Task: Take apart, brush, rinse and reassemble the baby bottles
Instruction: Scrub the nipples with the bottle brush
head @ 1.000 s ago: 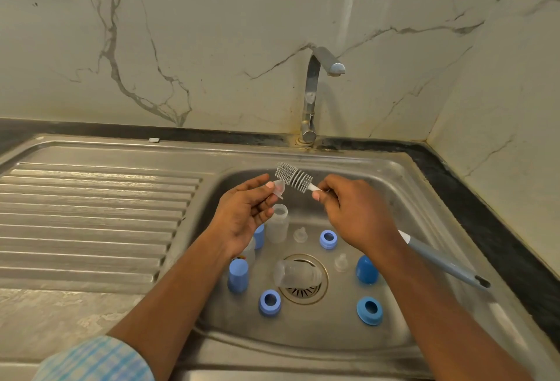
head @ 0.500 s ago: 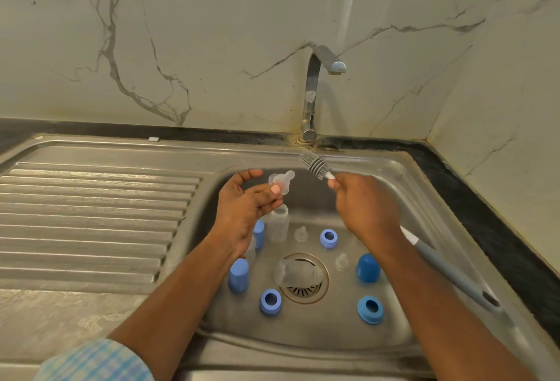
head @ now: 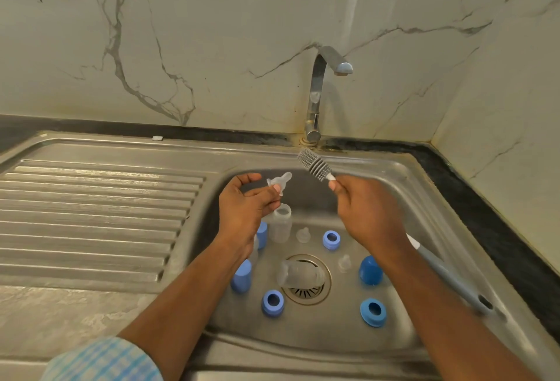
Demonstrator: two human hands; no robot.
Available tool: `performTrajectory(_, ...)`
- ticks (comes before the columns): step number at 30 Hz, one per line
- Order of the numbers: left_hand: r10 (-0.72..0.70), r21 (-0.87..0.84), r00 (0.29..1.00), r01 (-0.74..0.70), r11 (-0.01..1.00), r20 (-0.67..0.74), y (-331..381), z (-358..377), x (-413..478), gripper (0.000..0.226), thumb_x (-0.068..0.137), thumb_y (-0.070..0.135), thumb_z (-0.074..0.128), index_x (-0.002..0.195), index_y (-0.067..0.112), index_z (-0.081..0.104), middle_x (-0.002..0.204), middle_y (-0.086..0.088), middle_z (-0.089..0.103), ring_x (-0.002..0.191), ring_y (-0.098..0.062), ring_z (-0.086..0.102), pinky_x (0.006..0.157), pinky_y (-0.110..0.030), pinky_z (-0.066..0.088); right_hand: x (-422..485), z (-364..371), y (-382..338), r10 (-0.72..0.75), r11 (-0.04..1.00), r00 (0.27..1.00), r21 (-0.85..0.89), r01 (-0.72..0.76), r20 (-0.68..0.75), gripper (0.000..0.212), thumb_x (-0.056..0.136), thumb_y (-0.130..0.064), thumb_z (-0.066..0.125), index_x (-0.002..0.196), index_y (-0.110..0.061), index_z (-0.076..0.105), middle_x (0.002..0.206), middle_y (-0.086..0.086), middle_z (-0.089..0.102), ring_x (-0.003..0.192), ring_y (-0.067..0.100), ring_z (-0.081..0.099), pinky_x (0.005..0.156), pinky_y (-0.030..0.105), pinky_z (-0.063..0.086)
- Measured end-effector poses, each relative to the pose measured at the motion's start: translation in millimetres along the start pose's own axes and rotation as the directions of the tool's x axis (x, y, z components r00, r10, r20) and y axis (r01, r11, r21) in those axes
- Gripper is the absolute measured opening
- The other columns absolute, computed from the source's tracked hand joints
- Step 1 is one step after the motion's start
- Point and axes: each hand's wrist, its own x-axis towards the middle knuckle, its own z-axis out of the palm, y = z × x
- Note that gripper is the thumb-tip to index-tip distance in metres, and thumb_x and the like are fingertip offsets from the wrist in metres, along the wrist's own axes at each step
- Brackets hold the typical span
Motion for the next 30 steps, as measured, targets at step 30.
performTrajectory(30,0.023,0.14,1.0,-0.024,0.99,0.01,-11,-2,2,0.049,0.083,0.001,0.076,0.125,0.017,0.057,0.087,0.0,0.078,0.087,-0.013,0.075,0.079,-0.03,0.06,-5,14,-18,0.003,1.0,0.989,-0.021,0.0,0.151,0.036,0.103,-0.036,0.043,0.068,-0.025,0.039,0.061,-0.006,0.043,0.063,0.024,0.046,0.06,0.031,0.033)
